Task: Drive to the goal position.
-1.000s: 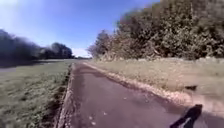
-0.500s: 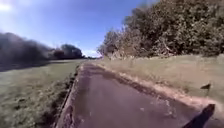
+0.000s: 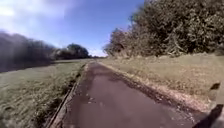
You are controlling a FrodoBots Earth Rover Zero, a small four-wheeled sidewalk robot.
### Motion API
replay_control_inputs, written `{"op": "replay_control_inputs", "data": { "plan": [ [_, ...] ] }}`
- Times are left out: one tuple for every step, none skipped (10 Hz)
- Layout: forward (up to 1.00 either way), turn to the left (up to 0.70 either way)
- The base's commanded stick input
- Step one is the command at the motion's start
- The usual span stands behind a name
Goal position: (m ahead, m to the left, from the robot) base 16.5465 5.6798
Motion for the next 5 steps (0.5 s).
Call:
{"op": "replay_control_inputs", "data": {
  "plan": [
    [0.85,0.00],
    [0.85,0.00],
    [0.85,0.08],
    [0.85,0.20],
    [0.85,0.28]
  ]
}}
